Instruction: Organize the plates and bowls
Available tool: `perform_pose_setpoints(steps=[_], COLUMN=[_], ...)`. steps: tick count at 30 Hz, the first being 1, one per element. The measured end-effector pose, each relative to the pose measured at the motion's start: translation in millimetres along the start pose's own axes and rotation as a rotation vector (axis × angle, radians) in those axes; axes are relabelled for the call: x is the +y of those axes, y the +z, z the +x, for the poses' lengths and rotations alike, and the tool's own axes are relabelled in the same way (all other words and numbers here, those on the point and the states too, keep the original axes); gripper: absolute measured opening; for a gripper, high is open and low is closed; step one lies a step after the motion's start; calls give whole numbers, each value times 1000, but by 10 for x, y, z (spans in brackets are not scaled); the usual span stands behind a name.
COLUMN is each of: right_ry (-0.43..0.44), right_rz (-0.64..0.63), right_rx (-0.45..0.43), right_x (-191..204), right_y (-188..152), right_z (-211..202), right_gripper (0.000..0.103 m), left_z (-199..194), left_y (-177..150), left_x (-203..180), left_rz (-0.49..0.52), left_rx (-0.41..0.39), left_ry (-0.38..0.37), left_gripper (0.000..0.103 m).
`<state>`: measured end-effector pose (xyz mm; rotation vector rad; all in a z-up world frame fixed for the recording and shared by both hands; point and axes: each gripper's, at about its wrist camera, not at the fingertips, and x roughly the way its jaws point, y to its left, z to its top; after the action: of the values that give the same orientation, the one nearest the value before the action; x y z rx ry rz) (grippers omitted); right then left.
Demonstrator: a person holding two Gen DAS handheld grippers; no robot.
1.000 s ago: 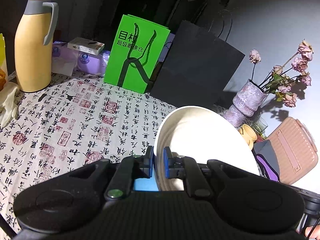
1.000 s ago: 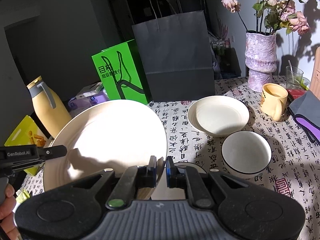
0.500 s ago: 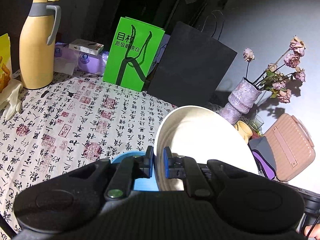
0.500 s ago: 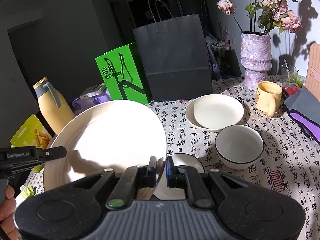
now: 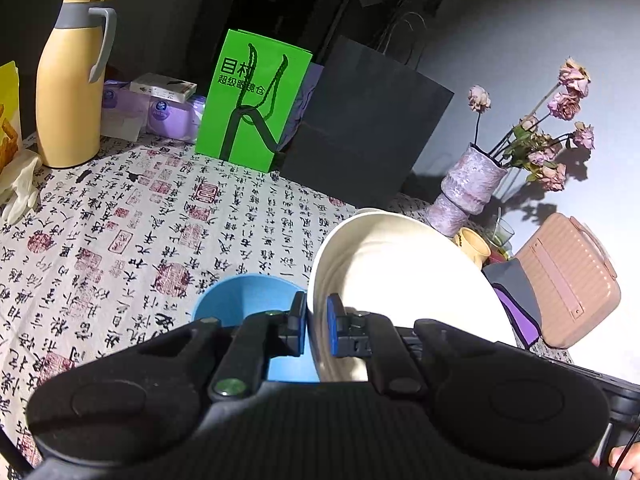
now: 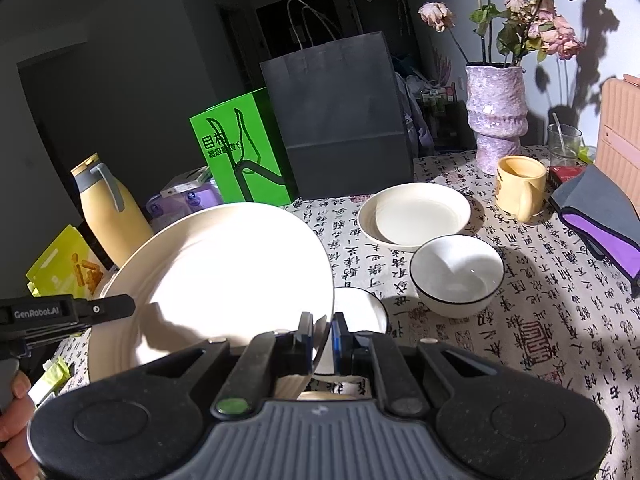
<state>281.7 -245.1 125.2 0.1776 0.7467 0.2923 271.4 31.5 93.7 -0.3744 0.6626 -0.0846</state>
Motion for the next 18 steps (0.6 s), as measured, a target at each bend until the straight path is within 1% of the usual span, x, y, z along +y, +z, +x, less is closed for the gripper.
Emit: perform_pose_setpoints(steps=[18], right_ry=[10], right_rz=[29], right_rx=[-18], right_x=[-219], right_y=[-290], right_z=[-227], right_gripper=[9], left_z=[-47], left_y=[-328], left_x=[-88], left_rz=[3], left_rx=[20], left_ry=[-32], left_gripper=[11])
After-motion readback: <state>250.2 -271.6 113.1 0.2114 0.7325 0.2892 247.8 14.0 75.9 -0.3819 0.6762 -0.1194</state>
